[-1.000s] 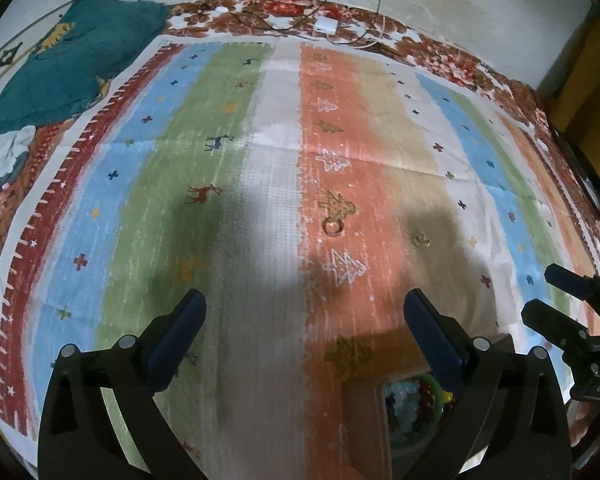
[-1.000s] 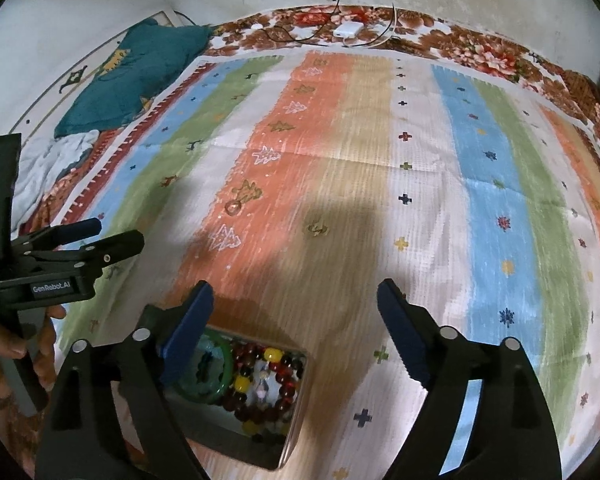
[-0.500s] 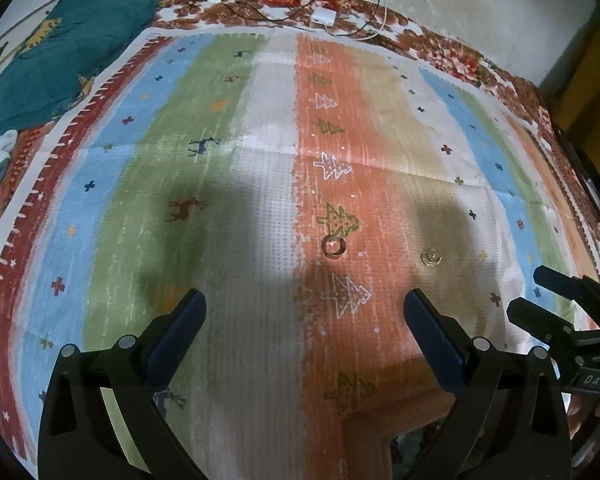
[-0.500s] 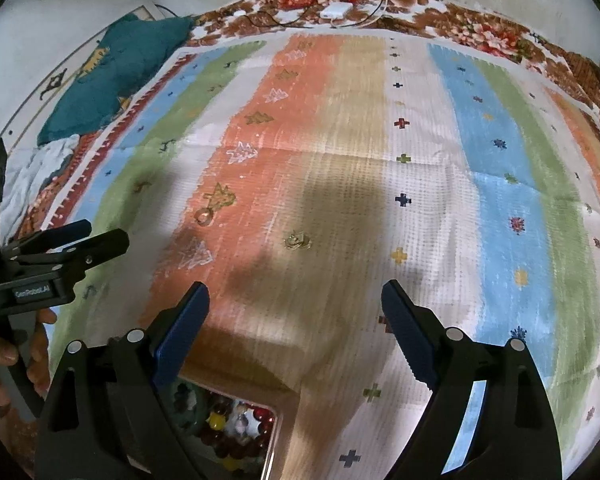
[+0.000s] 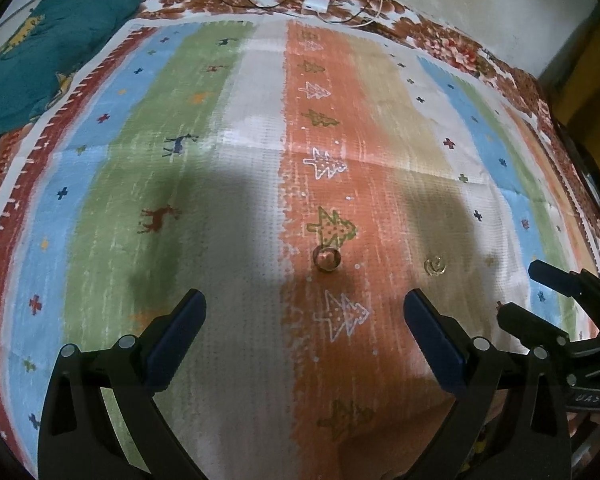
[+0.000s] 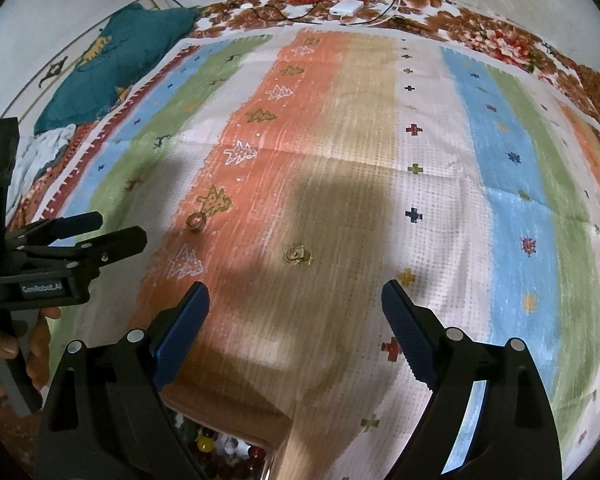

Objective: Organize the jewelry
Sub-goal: 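Move both open tools back toward the small gold ring and pendant, then grasp the small gold ring with the left tool while the right tool grasps the gold pendant, then lift the gold ring and pendant and carry both over the silver tin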

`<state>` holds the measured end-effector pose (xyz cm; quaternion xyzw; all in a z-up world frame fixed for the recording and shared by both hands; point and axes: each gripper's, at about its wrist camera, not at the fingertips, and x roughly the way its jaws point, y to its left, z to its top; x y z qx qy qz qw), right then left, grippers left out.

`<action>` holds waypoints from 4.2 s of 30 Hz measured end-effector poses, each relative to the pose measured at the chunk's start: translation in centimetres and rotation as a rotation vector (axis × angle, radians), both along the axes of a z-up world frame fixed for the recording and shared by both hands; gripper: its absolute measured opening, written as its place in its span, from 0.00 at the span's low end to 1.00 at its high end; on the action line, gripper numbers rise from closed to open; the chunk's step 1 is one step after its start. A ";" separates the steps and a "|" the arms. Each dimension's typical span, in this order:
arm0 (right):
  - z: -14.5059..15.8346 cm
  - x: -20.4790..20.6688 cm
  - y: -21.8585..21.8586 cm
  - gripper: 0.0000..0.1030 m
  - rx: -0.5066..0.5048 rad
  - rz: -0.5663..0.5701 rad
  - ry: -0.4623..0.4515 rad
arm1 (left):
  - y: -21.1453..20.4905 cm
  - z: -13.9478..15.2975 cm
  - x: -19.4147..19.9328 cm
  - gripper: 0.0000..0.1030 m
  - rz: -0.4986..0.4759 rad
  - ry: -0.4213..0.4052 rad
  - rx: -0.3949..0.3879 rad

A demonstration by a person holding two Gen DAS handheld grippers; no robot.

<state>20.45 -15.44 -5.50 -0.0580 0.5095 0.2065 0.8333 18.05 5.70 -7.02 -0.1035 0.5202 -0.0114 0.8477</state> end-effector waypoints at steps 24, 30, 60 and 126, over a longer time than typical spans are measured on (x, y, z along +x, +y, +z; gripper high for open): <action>-4.3 4.1 1.1 0.86 -0.044 0.008 0.069 | -0.5 -2.9 4.1 0.82 -0.050 0.072 0.014; -5.1 4.7 1.5 0.85 -0.036 0.016 0.097 | -0.8 -3.8 4.6 0.74 -0.076 0.093 0.032; -6.1 5.4 0.8 0.06 -0.005 0.013 0.160 | -1.0 -4.0 4.8 0.18 -0.087 0.109 0.044; -4.2 4.9 1.0 0.15 -0.030 0.002 0.115 | -1.4 0.0 2.2 0.18 -0.098 0.027 0.009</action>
